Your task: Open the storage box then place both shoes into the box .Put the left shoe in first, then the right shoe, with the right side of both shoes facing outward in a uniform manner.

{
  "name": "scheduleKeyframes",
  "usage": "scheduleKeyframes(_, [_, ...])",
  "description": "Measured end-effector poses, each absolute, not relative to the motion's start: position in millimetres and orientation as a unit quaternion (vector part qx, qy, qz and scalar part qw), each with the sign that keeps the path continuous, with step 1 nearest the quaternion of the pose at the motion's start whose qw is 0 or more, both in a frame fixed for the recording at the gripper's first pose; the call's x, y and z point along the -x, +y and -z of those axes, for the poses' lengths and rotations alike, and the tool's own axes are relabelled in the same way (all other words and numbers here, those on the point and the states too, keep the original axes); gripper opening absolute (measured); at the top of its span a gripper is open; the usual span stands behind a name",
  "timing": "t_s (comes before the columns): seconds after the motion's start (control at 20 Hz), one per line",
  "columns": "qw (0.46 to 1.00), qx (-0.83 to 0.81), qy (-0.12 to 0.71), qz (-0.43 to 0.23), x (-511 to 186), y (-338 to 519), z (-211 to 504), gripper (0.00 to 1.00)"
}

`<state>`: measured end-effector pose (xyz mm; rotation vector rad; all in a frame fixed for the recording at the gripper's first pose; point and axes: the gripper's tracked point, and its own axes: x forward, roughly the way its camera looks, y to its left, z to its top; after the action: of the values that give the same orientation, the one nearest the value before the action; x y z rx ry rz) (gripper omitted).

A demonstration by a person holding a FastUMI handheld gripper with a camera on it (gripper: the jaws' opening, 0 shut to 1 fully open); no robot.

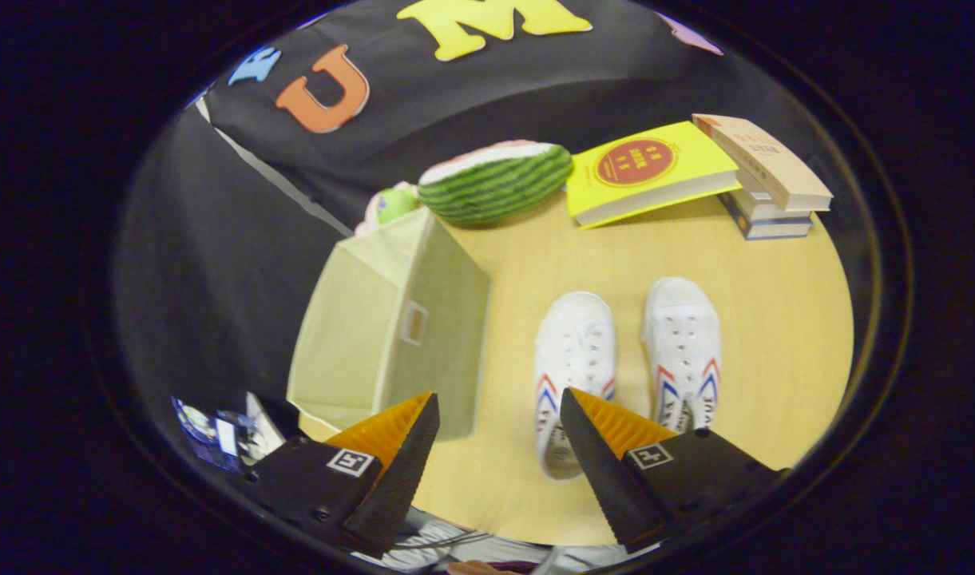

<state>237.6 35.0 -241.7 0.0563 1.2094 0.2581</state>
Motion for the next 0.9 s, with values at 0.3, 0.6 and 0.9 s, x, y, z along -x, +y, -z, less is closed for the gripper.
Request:
scheduleKeyframes(0.3, [0.784, 0.022, 0.616, -0.066, -225, -9, 298, 0.93])
scheduleKeyframes(0.6, [0.769, -0.016, 0.636, -0.057, -235, -12, 329, 0.67])
scheduleKeyframes(0.9, [0.772, -0.081, 0.618, -0.129, -251, -2, 349, 0.15])
